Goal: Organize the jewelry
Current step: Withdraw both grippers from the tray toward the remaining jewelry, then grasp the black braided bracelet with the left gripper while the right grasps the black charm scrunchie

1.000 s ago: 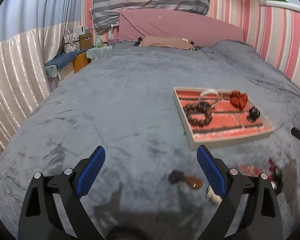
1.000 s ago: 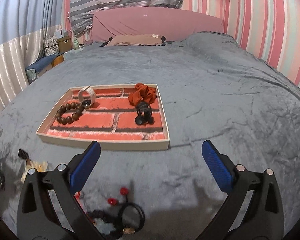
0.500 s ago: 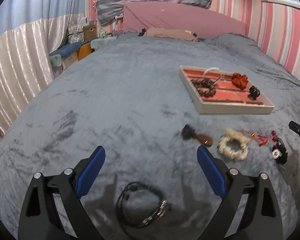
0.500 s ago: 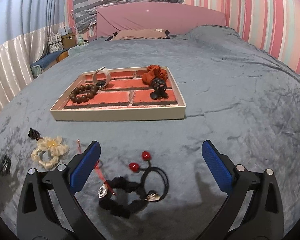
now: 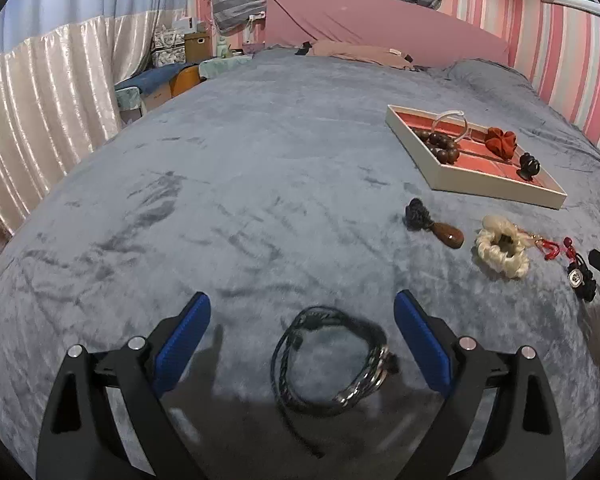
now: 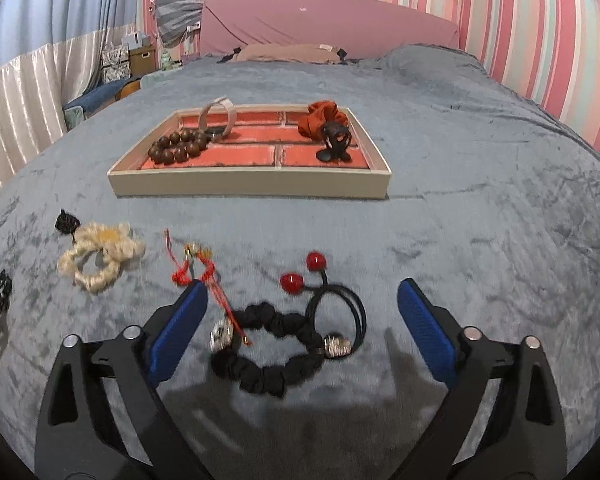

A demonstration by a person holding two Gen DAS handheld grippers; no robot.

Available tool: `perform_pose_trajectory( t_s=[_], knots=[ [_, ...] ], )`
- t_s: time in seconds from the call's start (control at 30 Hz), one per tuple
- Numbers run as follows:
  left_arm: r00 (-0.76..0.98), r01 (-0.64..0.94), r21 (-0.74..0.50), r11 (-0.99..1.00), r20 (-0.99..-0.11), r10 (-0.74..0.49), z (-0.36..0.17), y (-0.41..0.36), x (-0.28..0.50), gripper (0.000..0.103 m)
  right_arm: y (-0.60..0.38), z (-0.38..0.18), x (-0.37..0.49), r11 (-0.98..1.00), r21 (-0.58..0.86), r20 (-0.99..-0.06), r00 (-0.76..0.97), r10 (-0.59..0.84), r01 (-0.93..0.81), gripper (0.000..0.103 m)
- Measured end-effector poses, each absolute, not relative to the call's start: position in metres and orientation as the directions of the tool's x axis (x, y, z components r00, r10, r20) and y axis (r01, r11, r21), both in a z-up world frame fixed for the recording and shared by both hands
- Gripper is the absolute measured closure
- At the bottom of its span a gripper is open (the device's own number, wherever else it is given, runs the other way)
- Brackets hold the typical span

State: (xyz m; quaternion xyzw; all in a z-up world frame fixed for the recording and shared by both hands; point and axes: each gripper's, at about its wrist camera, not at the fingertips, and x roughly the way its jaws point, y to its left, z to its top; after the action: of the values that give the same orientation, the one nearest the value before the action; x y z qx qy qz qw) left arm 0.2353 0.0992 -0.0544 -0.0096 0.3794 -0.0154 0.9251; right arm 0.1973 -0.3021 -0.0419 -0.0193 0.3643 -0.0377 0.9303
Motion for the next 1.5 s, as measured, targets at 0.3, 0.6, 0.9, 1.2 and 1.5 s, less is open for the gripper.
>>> perform_pose_trajectory(
  t_s=[0.3, 0.6, 0.9, 1.2, 1.5],
  knots=[
    [0.704, -0.013, -0.050, 0.999, -0.709, -0.026, -0.060, 0.110, 0.226, 0.012, -0.320, -0.058, 0.183, 0.995, -0.031, -0.711, 0.698, -0.087, 0.092, 0.024],
    [0.694, -0.008, -0.026, 1.000, -0.719, -0.013, -0.068, 0.109, 0.225, 0.013, -0.324, -0.070, 0.183, 0.995, -0.009, -0.740, 0.669, -0.075, 0.103, 0.043],
    [0.685, 0.004, -0.031, 1.000, -0.728, -0.025, -0.074, 0.107, 0.228, 0.015, -0.320, -0.074, 0.184, 0.997, 0.012, -0.745, 0.666, -0.039, 0.072, 0.067],
    [0.661, 0.022, -0.055, 0.998, -0.748, -0.056, -0.080, 0.108, 0.233, 0.036, -0.317, -0.075, 0.184, 0.999, 0.022, -0.746, 0.666, -0.014, 0.045, 0.082],
    [0.659, 0.040, -0.034, 0.999, -0.751, -0.052, -0.082, 0.103, 0.234, 0.072, -0.316, -0.074, 0.185, 0.999, 0.029, -0.741, 0.671, -0.005, 0.039, 0.086]
  ],
)
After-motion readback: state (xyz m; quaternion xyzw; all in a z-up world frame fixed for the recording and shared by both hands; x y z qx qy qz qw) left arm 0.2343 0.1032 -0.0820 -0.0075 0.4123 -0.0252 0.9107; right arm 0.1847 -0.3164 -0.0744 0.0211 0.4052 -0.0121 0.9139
